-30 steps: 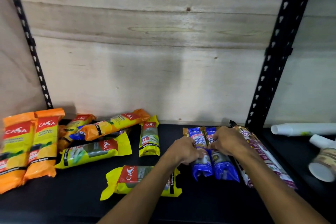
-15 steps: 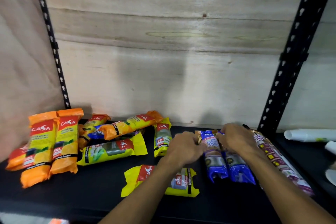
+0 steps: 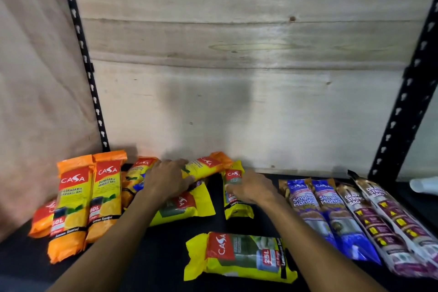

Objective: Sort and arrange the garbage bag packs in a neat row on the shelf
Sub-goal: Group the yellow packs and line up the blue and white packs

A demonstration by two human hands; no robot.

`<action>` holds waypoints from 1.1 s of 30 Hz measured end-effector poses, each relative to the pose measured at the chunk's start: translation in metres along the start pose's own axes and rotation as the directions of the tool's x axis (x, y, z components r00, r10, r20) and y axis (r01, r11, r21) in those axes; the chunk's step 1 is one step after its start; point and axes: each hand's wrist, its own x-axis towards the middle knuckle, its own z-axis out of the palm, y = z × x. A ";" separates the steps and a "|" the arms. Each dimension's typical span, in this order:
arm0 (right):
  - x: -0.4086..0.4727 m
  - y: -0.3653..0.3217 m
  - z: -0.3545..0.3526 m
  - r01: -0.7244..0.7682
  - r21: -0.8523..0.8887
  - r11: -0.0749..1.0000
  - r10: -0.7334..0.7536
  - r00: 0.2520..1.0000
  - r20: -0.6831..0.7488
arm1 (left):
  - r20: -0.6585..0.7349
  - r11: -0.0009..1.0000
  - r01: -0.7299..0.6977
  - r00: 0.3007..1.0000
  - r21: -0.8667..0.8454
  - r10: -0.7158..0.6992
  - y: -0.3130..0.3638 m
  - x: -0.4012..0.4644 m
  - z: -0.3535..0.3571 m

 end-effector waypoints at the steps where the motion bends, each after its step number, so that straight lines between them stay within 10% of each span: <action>1: 0.002 -0.003 0.003 -0.013 -0.010 1.000 0.013 1.000 0.009 | 0.041 1.000 -0.012 0.999 -0.005 0.012 -0.002 0.004 0.000; 33: 0.011 0.048 -0.002 -0.105 0.019 0.994 0.106 0.986 -0.125 | 0.151 0.987 0.095 0.986 -0.130 -0.075 0.109 -0.013 0.061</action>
